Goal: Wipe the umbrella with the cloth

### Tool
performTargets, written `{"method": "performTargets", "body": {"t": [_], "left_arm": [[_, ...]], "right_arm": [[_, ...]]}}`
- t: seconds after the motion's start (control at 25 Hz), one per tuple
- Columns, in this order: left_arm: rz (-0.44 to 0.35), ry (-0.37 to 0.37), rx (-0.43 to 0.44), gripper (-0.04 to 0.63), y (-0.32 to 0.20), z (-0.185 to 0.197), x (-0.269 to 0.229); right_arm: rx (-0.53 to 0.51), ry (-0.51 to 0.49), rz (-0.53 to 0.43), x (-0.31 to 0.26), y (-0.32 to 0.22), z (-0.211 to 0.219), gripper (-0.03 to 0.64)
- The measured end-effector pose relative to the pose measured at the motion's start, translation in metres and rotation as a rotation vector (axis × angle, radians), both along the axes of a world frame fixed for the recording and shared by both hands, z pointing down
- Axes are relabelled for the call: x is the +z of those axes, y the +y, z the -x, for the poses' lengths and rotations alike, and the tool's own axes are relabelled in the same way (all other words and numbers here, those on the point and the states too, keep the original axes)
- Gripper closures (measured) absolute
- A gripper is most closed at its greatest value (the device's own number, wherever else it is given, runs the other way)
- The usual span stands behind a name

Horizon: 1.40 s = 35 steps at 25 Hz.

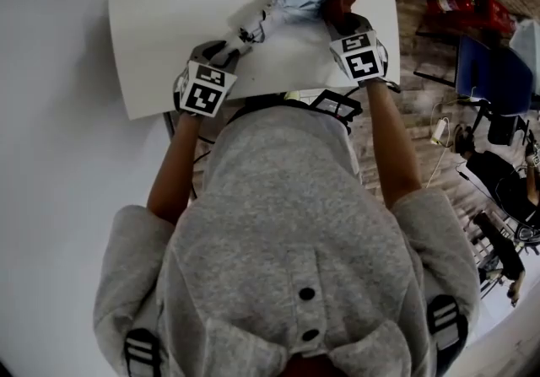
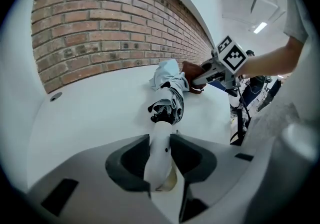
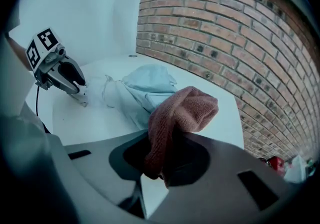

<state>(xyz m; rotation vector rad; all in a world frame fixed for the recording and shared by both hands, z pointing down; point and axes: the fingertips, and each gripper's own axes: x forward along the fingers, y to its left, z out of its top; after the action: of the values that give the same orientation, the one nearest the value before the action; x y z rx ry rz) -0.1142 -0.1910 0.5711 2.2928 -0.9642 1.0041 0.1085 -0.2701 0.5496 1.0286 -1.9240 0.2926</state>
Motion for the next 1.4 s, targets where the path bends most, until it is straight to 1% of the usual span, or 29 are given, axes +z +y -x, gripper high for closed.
{"method": "performTargets", "body": {"t": [0.24,0.52,0.92,1.4], "left_arm": [[0.016,-0.003,0.010,0.460,0.002,-0.007,0.005],[0.020,-0.007,0.008,0.460,0.002,-0.007,0.004],[0.032,0.003,0.022,0.462,0.005,-0.011,0.008],[0.034,0.001,0.029,0.462,0.008,-0.013,0.008]], "right_arm": [[-0.026,-0.006,0.023,0.018,0.004,0.010,0.538],[-0.046,-0.022,0.027,0.020,0.010,0.024,0.538],[-0.124,-0.069,0.051,0.026,0.032,0.067,0.538],[-0.244,-0.095,0.068,0.024,0.058,0.119,0.538]]}}
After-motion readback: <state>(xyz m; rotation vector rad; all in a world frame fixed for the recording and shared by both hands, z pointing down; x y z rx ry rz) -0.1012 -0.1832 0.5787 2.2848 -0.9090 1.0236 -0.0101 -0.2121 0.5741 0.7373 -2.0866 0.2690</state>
